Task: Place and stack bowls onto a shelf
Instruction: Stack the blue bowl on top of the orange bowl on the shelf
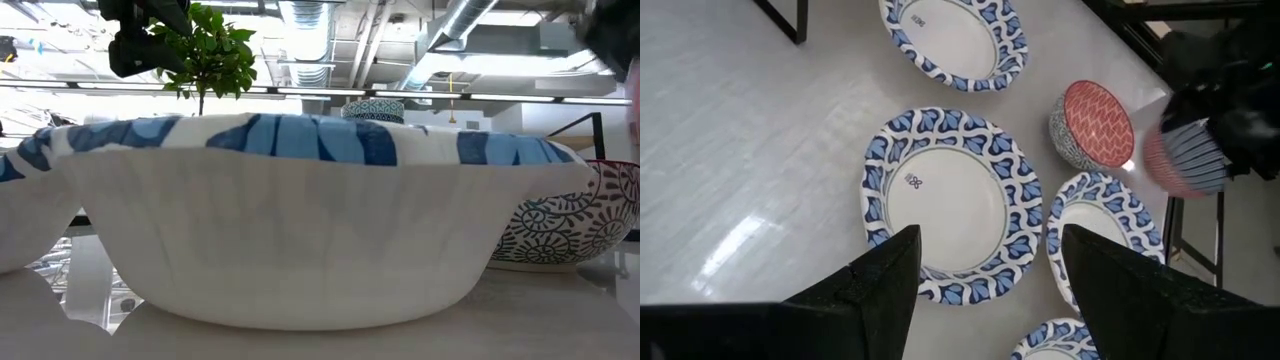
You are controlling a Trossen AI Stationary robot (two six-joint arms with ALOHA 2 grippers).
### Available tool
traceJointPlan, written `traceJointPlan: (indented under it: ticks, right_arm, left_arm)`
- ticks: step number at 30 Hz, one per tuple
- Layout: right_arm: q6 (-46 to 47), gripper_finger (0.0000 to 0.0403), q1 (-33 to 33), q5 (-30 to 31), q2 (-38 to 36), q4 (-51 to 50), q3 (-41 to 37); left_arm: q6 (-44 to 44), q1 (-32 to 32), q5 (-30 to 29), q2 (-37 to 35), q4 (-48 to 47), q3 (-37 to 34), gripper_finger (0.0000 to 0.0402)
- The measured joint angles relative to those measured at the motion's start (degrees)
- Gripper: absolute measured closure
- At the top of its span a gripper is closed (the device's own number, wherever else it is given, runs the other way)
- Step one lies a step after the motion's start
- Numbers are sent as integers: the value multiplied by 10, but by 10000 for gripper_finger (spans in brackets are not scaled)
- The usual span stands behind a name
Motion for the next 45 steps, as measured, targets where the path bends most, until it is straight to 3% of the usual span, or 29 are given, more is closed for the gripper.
traceJointPlan:
  ticks: [5, 9, 13, 18, 24, 31, 36, 45]
  right_arm:
    - [11, 365, -5, -1, -89, -47, 36]
    - [3, 365, -44, 34, -166, -157, 89]
    - [-61, 365, -141, 83, -217, -305, 163]
    - [-239, 365, -321, 137, -223, -445, 279]
    - [-488, 365, -556, 129, -169, -472, 406]
    - [-673, 365, -745, 25, -53, -446, 516]
    - [-729, 365, -801, -63, 38, -419, 574]
    - [-764, 365, -842, -78, 159, -441, 668]
  left_arm:
    - [-4, 0, 4, 0, 0, 0, 173]
    - [-1, 0, 17, 0, -1, 0, 173]
    - [5, 0, 21, 0, -1, 0, 173]
    - [11, 0, 20, 0, -1, 0, 173]
    - [0, 0, 21, 0, -20, 0, 173]
    - [-11, 0, 20, 0, -27, 0, 173]
    - [-11, 0, 16, 0, -27, 0, 173]
    - [-19, 0, 11, 0, -30, 0, 173]
